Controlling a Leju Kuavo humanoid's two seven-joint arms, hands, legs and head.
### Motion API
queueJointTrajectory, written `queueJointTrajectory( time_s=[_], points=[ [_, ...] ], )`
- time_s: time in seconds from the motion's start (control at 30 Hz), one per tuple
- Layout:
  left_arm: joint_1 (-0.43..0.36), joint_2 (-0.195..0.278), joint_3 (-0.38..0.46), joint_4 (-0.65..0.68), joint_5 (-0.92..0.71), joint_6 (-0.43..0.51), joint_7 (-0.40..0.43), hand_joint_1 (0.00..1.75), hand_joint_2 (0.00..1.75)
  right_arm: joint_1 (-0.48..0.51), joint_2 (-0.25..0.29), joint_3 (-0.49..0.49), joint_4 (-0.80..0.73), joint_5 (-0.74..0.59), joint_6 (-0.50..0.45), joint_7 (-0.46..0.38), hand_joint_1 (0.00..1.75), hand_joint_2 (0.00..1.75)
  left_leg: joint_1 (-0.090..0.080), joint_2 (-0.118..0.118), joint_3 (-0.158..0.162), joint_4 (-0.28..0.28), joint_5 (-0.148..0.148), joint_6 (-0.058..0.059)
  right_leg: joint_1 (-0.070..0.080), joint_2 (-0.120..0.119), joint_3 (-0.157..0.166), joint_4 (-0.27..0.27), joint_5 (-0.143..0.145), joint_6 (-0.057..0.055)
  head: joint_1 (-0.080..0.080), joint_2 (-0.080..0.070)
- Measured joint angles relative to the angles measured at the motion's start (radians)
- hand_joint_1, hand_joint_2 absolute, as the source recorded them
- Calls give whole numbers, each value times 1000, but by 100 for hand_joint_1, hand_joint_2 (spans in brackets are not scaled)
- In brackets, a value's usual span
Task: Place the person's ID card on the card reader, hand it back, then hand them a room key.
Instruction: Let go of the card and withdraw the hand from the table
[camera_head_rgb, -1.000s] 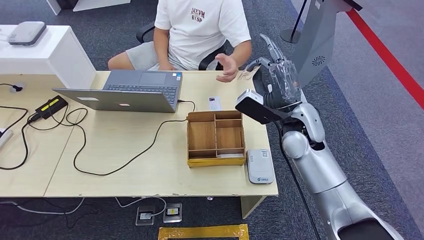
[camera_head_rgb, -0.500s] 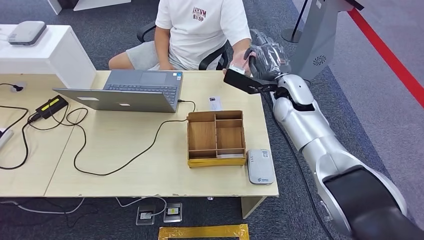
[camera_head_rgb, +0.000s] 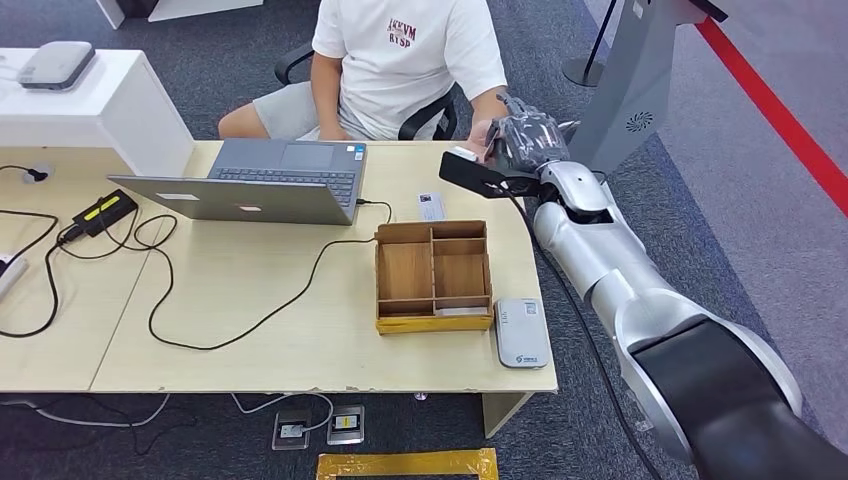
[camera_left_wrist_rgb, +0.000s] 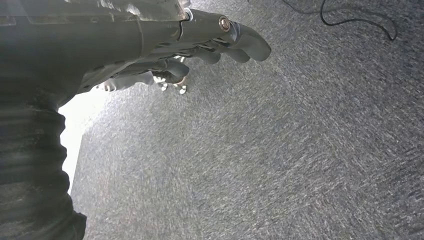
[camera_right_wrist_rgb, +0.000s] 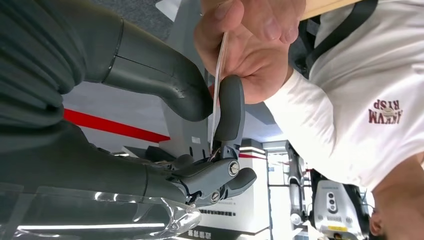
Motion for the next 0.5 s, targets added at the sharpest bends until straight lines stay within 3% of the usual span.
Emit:
queueJointTrajectory(
  time_s=[0.07, 0.17, 0.2, 0.3, 0.5],
  points=[
    [0, 0, 0, 0, -1, -1, 0, 0, 175, 0, -3, 0, 10, 0, 1, 1, 169, 175, 0, 0, 0, 0, 0, 0, 0, 0, 0, 0, 0, 0, 0, 0],
    [0, 0, -1, 0, -2, -1, 0, 0, 175, 0, -7, 0, 23, -1, 0, 4, 39, 175, 0, 0, 0, 0, 0, 0, 0, 1, 0, 0, 0, 0, 0, 0],
    [0, 0, -1, 0, -3, 0, 0, 0, 175, 0, -9, 0, 27, -1, -2, 4, 0, 131, 0, 1, 0, 0, 0, 0, 0, 1, -1, 0, 0, 0, 0, 0],
    [0, 0, -5, 0, -6, 1, 0, 0, 175, 1, -15, 0, 37, 0, -25, 3, 0, 0, 0, 1, 0, 0, 0, 0, 0, 1, -1, 0, 0, 0, 0, 0],
    [0, -1, -12, 0, -7, 3, 0, 0, 175, 0, -25, 0, 51, 0, -108, -15, 0, 0, 0, 2, 0, 0, 0, 0, 0, 2, -1, 0, 0, 0, 0, 0]
  ],
)
